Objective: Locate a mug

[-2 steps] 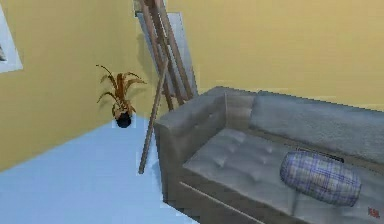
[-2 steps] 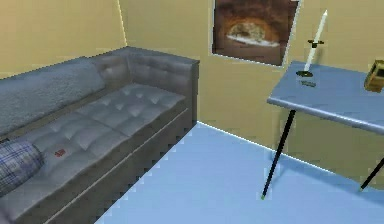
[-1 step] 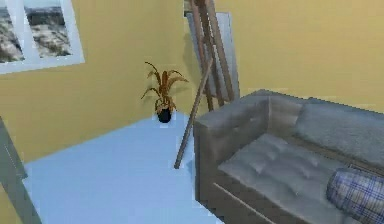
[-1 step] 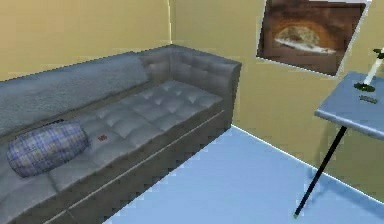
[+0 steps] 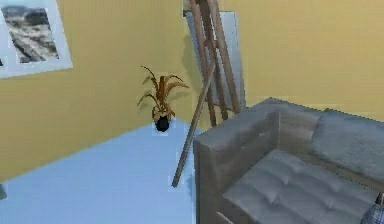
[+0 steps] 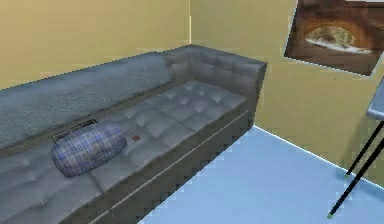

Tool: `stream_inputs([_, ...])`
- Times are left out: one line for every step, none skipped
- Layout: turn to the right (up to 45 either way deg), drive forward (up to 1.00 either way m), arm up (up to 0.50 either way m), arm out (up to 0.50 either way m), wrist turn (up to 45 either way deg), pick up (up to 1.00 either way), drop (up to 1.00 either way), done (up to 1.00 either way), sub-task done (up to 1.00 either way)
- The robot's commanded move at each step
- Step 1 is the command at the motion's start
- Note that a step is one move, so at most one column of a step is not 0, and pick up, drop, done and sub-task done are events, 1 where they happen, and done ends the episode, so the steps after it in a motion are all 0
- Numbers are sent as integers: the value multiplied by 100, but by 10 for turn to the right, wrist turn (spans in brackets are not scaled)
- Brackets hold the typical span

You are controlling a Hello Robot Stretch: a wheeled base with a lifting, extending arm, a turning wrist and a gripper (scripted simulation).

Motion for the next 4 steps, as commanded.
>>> stream_inputs([-390,0,0,0,0,0,0,0,0])
stream_inputs([0,100,0,0,0,0,0,0,0])
stream_inputs([-60,0,0,0,0,0,0,0,0])
stream_inputs([0,30,0,0,0,0,0,0,0])
